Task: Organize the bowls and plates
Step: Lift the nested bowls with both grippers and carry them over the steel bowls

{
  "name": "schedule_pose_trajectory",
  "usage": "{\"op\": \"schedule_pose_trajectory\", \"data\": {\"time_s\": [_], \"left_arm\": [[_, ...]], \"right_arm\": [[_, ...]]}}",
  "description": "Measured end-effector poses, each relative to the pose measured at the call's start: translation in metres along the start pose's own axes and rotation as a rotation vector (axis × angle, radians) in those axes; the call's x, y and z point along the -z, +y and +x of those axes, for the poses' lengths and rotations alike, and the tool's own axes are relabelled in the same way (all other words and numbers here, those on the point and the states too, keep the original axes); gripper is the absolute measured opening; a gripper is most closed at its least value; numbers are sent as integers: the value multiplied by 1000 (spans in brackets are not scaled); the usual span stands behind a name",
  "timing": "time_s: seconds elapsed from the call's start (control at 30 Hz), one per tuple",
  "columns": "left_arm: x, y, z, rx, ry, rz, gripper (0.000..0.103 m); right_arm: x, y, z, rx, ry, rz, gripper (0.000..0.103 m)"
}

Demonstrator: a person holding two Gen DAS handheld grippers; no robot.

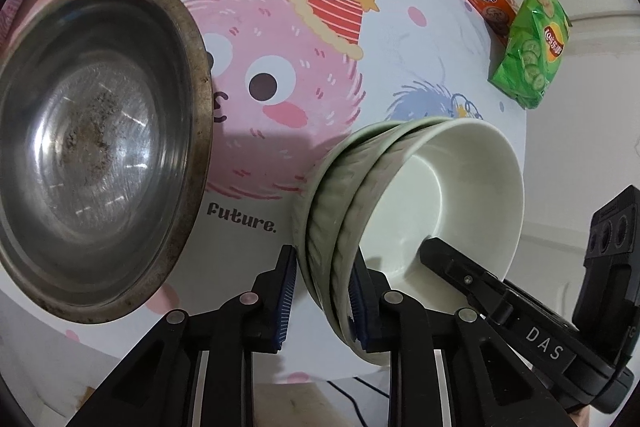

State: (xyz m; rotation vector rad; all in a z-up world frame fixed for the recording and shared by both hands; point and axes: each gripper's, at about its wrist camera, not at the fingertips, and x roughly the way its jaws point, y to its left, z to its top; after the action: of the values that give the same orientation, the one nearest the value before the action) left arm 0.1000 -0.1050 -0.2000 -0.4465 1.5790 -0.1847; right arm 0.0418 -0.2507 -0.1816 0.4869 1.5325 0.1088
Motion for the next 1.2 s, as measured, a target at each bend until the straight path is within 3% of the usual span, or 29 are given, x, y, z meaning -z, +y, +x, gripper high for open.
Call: {"op": "schedule_pose_trajectory", "data": {"time_s": [0.17,1.2], "left_arm": [[-2,0,1,6,-3,-16,24],[1,-13,-4,-7,0,31,23]], "right_arm": [[2,4,2,22,25,-10,27],[8,0,-16,25,-39,-35,27]]}}
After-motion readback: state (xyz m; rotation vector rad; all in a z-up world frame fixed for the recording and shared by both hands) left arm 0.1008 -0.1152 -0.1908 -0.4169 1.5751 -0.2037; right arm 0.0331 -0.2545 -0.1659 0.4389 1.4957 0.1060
